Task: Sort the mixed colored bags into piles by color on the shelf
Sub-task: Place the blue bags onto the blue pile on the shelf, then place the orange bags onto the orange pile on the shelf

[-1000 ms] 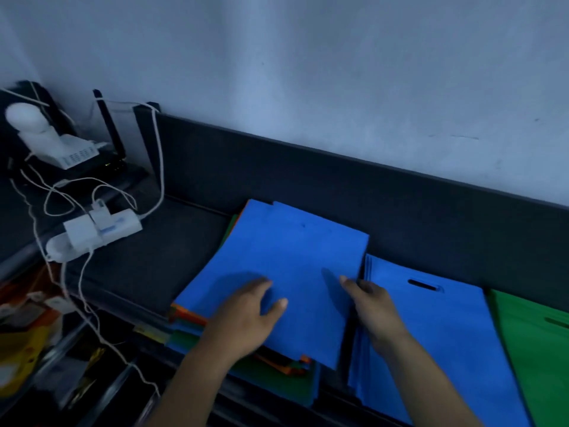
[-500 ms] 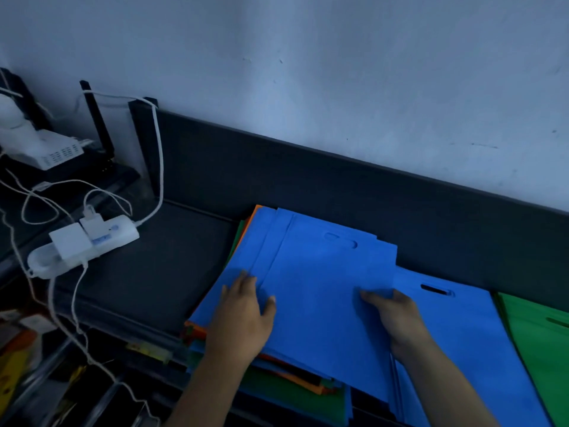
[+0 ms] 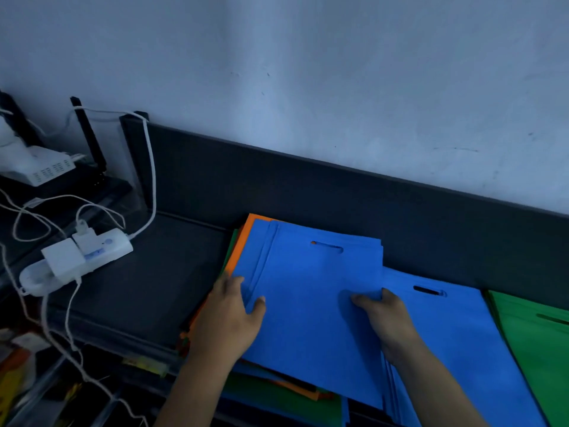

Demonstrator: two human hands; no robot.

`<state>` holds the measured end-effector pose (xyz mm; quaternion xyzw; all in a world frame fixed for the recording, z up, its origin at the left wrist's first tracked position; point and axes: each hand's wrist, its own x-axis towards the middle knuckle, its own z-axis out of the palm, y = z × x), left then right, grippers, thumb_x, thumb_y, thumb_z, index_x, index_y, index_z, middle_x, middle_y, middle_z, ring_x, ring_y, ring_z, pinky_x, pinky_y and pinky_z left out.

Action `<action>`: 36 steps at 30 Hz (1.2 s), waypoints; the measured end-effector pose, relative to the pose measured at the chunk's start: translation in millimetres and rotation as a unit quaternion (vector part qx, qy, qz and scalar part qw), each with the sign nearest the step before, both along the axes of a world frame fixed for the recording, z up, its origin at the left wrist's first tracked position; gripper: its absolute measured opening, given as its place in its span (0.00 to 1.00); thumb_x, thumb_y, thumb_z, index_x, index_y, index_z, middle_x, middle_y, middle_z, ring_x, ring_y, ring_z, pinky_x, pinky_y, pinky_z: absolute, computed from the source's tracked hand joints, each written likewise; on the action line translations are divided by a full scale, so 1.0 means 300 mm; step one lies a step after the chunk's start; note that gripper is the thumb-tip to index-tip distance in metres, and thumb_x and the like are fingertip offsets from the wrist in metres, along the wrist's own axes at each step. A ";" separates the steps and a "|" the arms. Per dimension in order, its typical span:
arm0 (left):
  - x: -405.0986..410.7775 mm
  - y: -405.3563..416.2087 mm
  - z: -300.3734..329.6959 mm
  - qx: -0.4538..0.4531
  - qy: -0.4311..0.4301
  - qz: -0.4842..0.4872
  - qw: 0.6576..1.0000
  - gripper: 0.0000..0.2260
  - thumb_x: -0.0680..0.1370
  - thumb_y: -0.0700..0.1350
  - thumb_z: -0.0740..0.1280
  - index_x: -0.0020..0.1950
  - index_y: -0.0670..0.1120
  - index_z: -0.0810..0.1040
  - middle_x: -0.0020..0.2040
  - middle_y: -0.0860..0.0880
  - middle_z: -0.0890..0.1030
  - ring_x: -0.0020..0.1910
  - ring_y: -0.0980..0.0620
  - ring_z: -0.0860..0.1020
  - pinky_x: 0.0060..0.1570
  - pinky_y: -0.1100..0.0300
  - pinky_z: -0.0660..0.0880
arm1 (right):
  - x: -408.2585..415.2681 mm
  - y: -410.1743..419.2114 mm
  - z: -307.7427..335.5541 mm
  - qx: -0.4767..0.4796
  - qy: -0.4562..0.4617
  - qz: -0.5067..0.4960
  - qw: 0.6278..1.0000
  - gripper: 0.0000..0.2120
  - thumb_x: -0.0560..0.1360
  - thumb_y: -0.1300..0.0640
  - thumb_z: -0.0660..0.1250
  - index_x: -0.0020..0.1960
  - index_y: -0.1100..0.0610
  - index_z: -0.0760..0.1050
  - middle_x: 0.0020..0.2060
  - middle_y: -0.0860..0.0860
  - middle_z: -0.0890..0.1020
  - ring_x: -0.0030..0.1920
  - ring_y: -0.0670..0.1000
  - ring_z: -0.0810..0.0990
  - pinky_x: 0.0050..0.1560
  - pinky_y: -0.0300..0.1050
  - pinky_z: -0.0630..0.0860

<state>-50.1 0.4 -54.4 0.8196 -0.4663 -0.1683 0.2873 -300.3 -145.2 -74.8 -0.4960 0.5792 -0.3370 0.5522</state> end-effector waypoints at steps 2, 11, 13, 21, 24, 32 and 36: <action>-0.028 -0.007 0.003 -0.001 -0.003 -0.028 1.000 0.28 0.81 0.62 0.61 0.79 0.52 0.63 0.82 0.54 0.56 0.75 0.50 0.68 0.64 0.53 0.74 | -0.003 0.004 -0.004 0.007 -0.006 -0.004 1.000 0.09 0.78 0.60 0.74 0.58 0.56 0.81 0.52 0.52 0.89 0.50 0.58 0.88 0.53 0.58 0.85; -0.114 -0.066 0.040 -0.065 0.065 0.045 0.995 0.25 0.82 0.54 0.65 0.77 0.47 0.67 0.74 0.49 0.70 0.70 0.48 0.72 0.62 0.59 0.70 | -0.137 0.014 0.077 -0.049 -0.032 0.012 0.998 0.14 0.79 0.61 0.72 0.63 0.52 0.77 0.55 0.50 0.88 0.51 0.54 0.89 0.54 0.60 0.86; -0.173 -0.103 0.052 -0.054 0.109 0.029 0.992 0.27 0.82 0.55 0.65 0.79 0.49 0.64 0.76 0.49 0.69 0.72 0.48 0.71 0.66 0.55 0.71 | -0.214 0.002 0.106 -0.046 -0.057 -0.009 0.997 0.17 0.79 0.62 0.73 0.65 0.52 0.74 0.54 0.50 0.88 0.51 0.54 0.89 0.53 0.58 0.86; -0.519 -0.307 0.078 -0.002 0.260 -0.074 0.963 0.25 0.83 0.52 0.65 0.79 0.52 0.62 0.72 0.53 0.72 0.57 0.57 0.77 0.52 0.58 0.75 | -0.603 -0.064 0.143 -0.013 -0.028 -0.029 0.999 0.11 0.78 0.67 0.71 0.60 0.61 0.81 0.52 0.57 0.90 0.51 0.61 0.89 0.54 0.61 0.85; -0.643 -0.362 0.054 0.029 0.269 -0.102 0.957 0.25 0.83 0.51 0.65 0.79 0.53 0.63 0.74 0.52 0.71 0.52 0.61 0.77 0.48 0.60 0.77 | -0.714 -0.099 0.109 -0.022 0.103 0.012 0.994 0.08 0.74 0.69 0.70 0.52 0.62 0.83 0.47 0.59 0.90 0.44 0.56 0.89 0.48 0.54 0.84; -0.748 -0.425 -0.012 0.047 0.227 -0.100 0.968 0.26 0.83 0.52 0.63 0.81 0.53 0.61 0.78 0.52 0.68 0.53 0.61 0.77 0.49 0.61 0.76 | -0.754 -0.140 0.012 -0.087 0.275 0.041 0.957 0.16 0.74 0.58 0.74 0.58 0.58 0.73 0.51 0.54 0.79 0.55 0.59 0.77 0.55 0.48 0.73; -0.759 -0.399 0.003 0.034 0.214 -0.094 0.972 0.23 0.84 0.49 0.63 0.79 0.53 0.64 0.77 0.53 0.68 0.72 0.53 0.72 0.62 0.56 0.73 | -0.720 -0.139 0.005 -0.127 0.304 -0.004 0.944 0.32 0.75 0.58 0.74 0.76 0.64 0.68 0.65 0.62 0.75 0.66 0.63 0.73 0.66 0.49 0.72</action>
